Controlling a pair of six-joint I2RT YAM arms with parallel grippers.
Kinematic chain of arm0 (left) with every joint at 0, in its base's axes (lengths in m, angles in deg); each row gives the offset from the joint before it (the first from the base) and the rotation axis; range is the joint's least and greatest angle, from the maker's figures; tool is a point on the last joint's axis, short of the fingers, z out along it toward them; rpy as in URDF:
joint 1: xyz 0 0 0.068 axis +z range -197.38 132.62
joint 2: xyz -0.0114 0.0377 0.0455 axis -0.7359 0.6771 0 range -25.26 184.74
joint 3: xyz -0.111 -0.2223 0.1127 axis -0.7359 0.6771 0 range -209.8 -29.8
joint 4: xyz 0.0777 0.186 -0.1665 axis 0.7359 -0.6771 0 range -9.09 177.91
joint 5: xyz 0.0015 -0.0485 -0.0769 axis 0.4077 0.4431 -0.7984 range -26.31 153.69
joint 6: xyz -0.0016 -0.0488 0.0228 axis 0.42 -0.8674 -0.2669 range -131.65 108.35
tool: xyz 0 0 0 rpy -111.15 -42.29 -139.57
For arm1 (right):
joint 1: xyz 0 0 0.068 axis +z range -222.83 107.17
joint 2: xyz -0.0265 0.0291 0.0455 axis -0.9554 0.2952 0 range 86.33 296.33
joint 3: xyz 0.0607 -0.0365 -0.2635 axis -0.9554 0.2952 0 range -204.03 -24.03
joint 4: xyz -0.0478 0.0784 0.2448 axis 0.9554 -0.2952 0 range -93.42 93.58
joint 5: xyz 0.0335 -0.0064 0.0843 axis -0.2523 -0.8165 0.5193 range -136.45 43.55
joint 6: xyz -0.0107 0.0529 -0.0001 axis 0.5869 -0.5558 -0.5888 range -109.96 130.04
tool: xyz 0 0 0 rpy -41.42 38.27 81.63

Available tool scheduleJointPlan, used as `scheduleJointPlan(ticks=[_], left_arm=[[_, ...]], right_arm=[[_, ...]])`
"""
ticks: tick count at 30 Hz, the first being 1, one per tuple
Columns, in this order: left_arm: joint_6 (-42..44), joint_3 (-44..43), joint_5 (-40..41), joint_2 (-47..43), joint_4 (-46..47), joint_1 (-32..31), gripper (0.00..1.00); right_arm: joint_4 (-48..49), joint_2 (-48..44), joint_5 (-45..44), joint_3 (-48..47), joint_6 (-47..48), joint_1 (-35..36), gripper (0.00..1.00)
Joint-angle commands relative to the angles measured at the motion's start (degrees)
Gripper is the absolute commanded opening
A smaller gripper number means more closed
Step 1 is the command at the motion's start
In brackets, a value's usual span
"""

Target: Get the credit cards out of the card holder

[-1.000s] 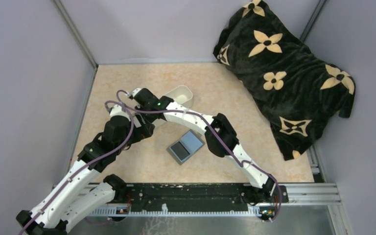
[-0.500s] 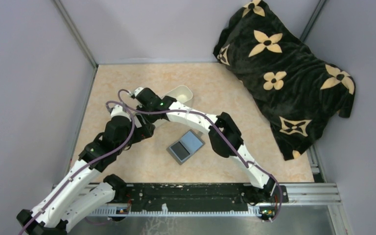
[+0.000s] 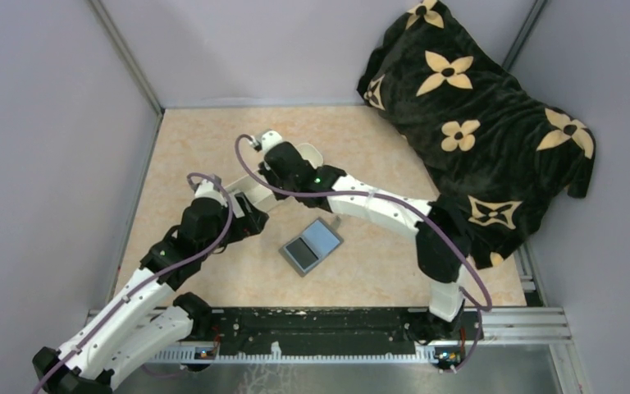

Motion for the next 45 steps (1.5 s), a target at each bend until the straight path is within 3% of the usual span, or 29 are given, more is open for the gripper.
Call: scheduleJointPlan(ticks=[1, 7, 10, 14, 19, 22, 27, 33, 42, 45], left_arm=[[0.6, 1.31, -4.32, 0.04, 6.05, 0.38, 0.98], [0.9, 1.44, -9.72, 3.48, 9.81, 0.29, 0.95], [-0.43, 2.79, -13.75, 5.48, 13.4, 0.1, 0.91], [-5.79, 8.36, -19.61, 8.97, 22.46, -2.42, 0.88], [-9.49, 9.81, -11.74, 11.56, 24.03, -12.21, 0.89], [-11.96, 10.91, -10.63, 12.2, 24.69, -14.35, 0.89], [-15.57, 15.1, -11.09, 12.78, 27.57, -15.31, 0.89], [-18.02, 18.45, -12.43, 16.4, 31.97, -16.65, 0.9], [-13.61, 16.23, -3.6, 19.37, 28.7, -15.42, 0.91], [-11.94, 15.61, -4.36, 19.95, 28.08, -12.87, 0.92]], right_arm=[[10.87, -11.59, -2.85, 13.19, -3.66, -2.59, 0.17], [13.71, -22.98, -4.13, 28.87, -6.32, -4.42, 0.16], [13.59, -25.68, -3.92, 34.24, -7.99, -5.88, 0.0], [12.57, -26.38, -3.56, 38.8, -9.1, -7.33, 0.0], [12.83, -26.2, 0.65, 41.26, -8.97, -7.28, 0.0], [13.95, -25.64, 2.98, 41.77, -9.1, -6.4, 0.0], [13.96, -22.55, 2.61, 40.52, -9.02, -2.14, 0.0], [15.04, -22.16, 4.48, 41.46, -11.23, -1.79, 0.0], [15.15, -17.67, 9.56, 40.32, -11.12, -1.99, 0.0], [15.08, -17.53, 9.94, 40.49, -11.33, -1.99, 0.0]])
